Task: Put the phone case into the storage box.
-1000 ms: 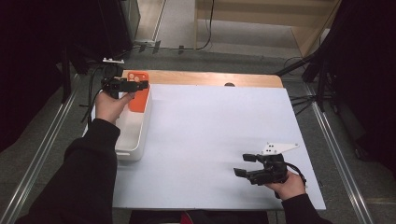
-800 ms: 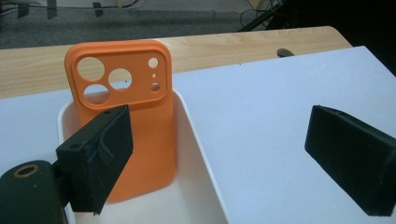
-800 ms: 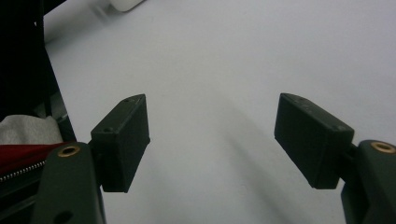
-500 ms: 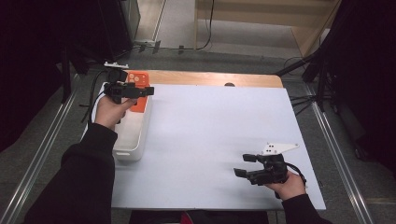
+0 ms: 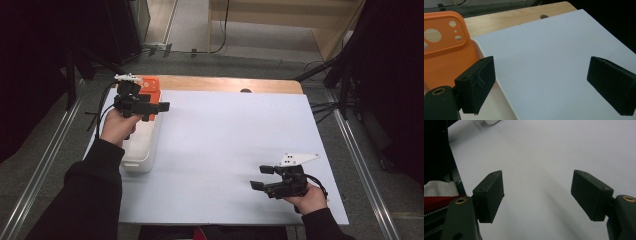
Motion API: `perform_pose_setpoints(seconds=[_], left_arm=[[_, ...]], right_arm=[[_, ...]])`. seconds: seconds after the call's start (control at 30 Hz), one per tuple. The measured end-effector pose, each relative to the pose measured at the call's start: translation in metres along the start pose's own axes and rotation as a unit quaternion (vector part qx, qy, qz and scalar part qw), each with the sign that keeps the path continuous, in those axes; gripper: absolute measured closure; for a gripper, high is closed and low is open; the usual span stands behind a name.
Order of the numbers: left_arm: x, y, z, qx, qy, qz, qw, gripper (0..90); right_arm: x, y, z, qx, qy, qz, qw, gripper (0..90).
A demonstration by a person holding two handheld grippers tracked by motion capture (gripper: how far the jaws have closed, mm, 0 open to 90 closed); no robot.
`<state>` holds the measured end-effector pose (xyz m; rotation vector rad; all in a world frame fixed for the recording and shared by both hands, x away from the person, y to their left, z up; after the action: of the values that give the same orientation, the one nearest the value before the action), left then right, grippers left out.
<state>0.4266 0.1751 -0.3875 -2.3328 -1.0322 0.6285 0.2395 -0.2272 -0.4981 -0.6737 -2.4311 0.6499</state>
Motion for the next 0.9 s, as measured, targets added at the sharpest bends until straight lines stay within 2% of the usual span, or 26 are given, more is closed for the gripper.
perform_pose_setpoints(seconds=[0.1, 0.13, 0.43, 0.57, 0.9], left_arm=[[-0.004, -0.001, 0.003, 0.001, 0.006, 0.007, 1.0, 9.5], [-0.006, -0.001, 0.004, 0.003, 0.01, 0.007, 0.9999, 13.5], [-0.018, -0.003, 0.013, 0.003, 0.026, 0.027, 0.9993, 13.5], [-0.022, -0.004, 0.019, 0.008, 0.04, 0.022, 0.9989, 13.5], [-0.04, -0.005, 0.036, 0.002, 0.061, 0.058, 0.9964, 13.6]], right_arm=[[0.001, 0.0, 0.0, 0.0, 0.0, -0.001, 1.0, 25.5], [0.0, 0.001, 0.0, 0.0, 0.0, -0.001, 1.0, 25.4], [0.001, 0.001, 0.0, 0.001, 0.0, -0.002, 1.0, 25.4], [0.001, 0.001, 0.0, 0.001, 0.0, -0.002, 1.0, 25.4], [0.001, 0.001, 0.0, 0.003, 0.001, -0.004, 1.0, 25.4]])
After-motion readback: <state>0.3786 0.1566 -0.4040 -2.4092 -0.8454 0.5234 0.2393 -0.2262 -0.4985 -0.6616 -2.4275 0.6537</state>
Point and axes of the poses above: each handheld gripper's, and its own axes: y roughly forward along the jaws, z roughly out of its underside, x roughly to its left, the point moved 3 cm from there along y, roughly forward along the jaws, and after that the axes turned 4 degrees about -z, right-handed, at the moved point
